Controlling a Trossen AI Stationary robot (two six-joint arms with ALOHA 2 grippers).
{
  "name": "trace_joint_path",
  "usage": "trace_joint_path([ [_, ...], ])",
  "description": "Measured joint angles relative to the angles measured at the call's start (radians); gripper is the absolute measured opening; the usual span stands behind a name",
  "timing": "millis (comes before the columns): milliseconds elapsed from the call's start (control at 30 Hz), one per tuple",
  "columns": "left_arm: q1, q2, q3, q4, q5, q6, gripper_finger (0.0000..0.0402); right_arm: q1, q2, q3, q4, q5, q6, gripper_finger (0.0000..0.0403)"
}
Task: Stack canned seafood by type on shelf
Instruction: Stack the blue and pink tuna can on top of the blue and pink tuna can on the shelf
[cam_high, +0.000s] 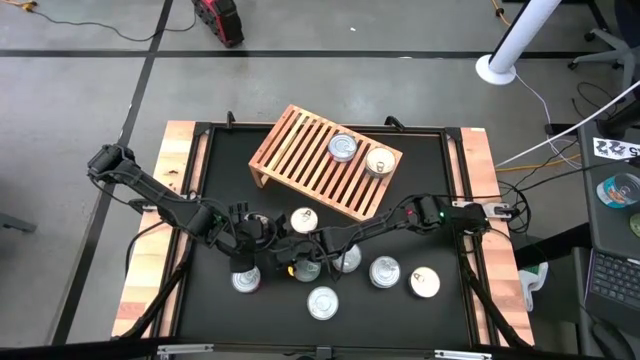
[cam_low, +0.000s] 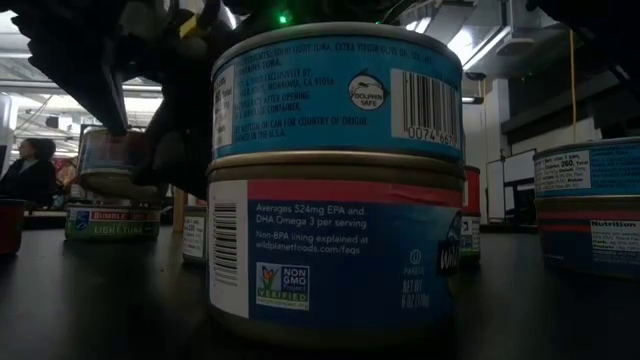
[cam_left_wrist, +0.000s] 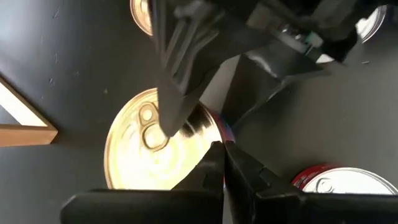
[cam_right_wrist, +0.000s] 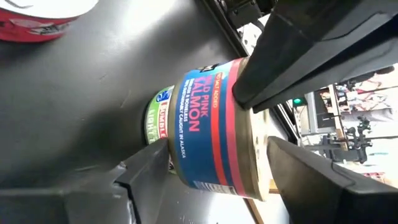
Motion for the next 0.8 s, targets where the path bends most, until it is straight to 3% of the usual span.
trace_joint_path([
  [800, 0.0, 0.0, 0.0, 0.007, 0.007, 0.001, 0.0, 0.027, 0.0, 0.001, -0.008, 0.012, 0.004, 0.0266],
])
